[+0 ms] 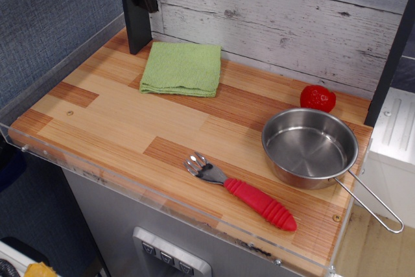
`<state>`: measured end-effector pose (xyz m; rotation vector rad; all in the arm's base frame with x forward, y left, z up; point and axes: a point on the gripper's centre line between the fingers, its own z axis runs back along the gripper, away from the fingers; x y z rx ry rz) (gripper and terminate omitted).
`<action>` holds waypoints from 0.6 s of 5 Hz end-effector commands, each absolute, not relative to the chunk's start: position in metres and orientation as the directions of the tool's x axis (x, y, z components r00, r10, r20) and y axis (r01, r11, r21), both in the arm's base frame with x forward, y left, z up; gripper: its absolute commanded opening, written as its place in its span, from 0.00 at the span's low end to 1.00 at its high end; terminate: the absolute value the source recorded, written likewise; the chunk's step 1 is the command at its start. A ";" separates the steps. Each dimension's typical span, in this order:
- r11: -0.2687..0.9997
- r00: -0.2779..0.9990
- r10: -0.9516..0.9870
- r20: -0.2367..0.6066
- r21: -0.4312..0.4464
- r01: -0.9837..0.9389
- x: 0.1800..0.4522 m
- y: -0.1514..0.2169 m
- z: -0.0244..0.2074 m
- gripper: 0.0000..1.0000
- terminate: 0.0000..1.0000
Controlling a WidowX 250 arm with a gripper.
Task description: Move the fork under the green cloth.
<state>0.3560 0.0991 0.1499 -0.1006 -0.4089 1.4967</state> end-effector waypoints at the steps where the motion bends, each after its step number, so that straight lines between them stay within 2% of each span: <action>1: 0.084 0.020 0.979 0.202 -0.314 -0.946 0.356 0.099 0.150 1.00 0.00; 3: 0.177 0.108 0.970 0.220 -0.323 -0.930 0.332 0.061 0.140 1.00 0.00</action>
